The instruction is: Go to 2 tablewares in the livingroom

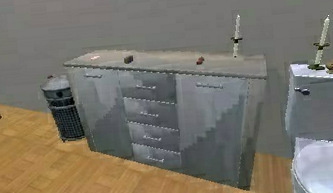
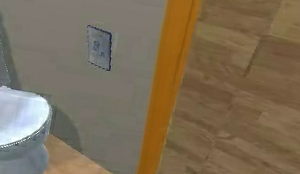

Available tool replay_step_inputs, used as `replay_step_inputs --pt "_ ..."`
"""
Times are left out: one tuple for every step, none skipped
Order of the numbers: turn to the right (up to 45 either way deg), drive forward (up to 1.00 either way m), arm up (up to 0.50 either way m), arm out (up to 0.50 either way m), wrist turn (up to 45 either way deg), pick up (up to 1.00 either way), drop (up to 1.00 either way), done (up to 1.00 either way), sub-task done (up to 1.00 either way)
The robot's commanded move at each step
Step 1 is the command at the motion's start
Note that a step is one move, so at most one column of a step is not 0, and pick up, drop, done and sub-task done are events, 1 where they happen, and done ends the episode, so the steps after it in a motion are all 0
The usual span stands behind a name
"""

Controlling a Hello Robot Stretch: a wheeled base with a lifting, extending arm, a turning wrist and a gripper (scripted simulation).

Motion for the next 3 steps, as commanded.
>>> replay_step_inputs --pt "-21.0 0.00 0.00 0.00 0.0 0.00 0.00 0.00 0.00" --pt "0.0 0.40 0.00 0.00 0.0 0.00 0.00 0.00 0.00" --pt "-36.0 0.00 0.00 0.00 0.0 0.00 0.00 0.00 0.00"
